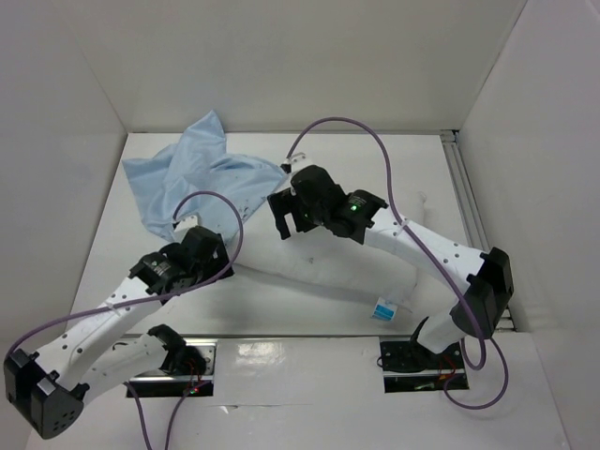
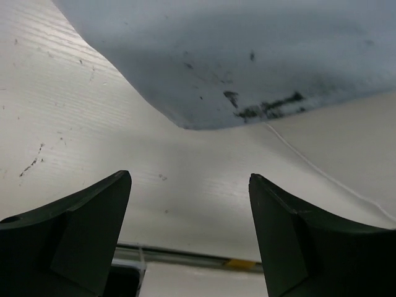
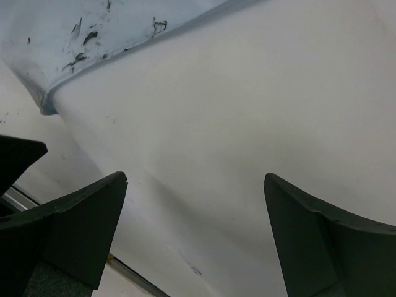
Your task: Put the pillow into the pillowcase
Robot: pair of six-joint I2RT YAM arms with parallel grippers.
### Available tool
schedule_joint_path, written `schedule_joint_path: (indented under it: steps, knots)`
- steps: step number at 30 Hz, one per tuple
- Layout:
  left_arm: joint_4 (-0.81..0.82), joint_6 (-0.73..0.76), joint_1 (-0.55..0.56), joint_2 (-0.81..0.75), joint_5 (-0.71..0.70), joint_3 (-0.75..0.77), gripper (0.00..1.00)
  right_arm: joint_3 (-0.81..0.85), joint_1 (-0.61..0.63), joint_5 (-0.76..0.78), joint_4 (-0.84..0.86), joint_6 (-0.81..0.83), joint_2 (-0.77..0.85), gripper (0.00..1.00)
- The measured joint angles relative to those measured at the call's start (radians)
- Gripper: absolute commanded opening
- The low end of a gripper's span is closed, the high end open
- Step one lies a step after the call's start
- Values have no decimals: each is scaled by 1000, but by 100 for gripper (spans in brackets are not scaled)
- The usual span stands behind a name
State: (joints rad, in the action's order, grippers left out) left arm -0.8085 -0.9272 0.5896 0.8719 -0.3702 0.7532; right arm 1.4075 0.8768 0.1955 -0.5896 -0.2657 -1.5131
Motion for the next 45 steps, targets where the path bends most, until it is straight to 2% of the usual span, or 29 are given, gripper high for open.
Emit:
schedule_joint_path:
  steps: [5,11,18,19,22,23,24,33,40,41,43,44,45]
  knots:
    - [81,-79,5,86,-129,-66,90,6,0,-18,-18,14,2,99]
    - [167,-102,-28,122,-206,-128,85,6,0,-16,-71,30,2,99]
    - [313,-92,-93,157,-244,-172,56,-11,0,-11,-85,36,3,99]
    - [332,-90,-97,161,-246,-177,46,-11,0,-10,-85,35,3,99]
    - [379,-75,-109,171,-246,-184,26,-11,0,-8,-85,36,1,99]
    - [391,-71,-113,172,-247,-184,9,-11,0,-5,-86,35,0,99]
    - [401,-68,-117,173,-247,-184,2,-11,0,3,-87,36,-2,99]
    - [373,-26,-124,179,-214,-143,0,-16,0,56,-105,40,-50,99]
    - [336,40,-117,116,-103,-87,0,-40,-2,39,-47,38,-117,99]
    - [335,51,-110,106,-93,-78,0,-40,-2,39,-35,35,-140,94]
    - [333,73,-99,98,-67,-61,0,-40,-5,38,-11,27,-193,68]
    - [328,89,-95,98,-51,-50,0,-38,-7,37,-1,14,-218,27]
    - [326,95,-93,99,-39,-43,0,-35,-11,34,6,14,-233,12]
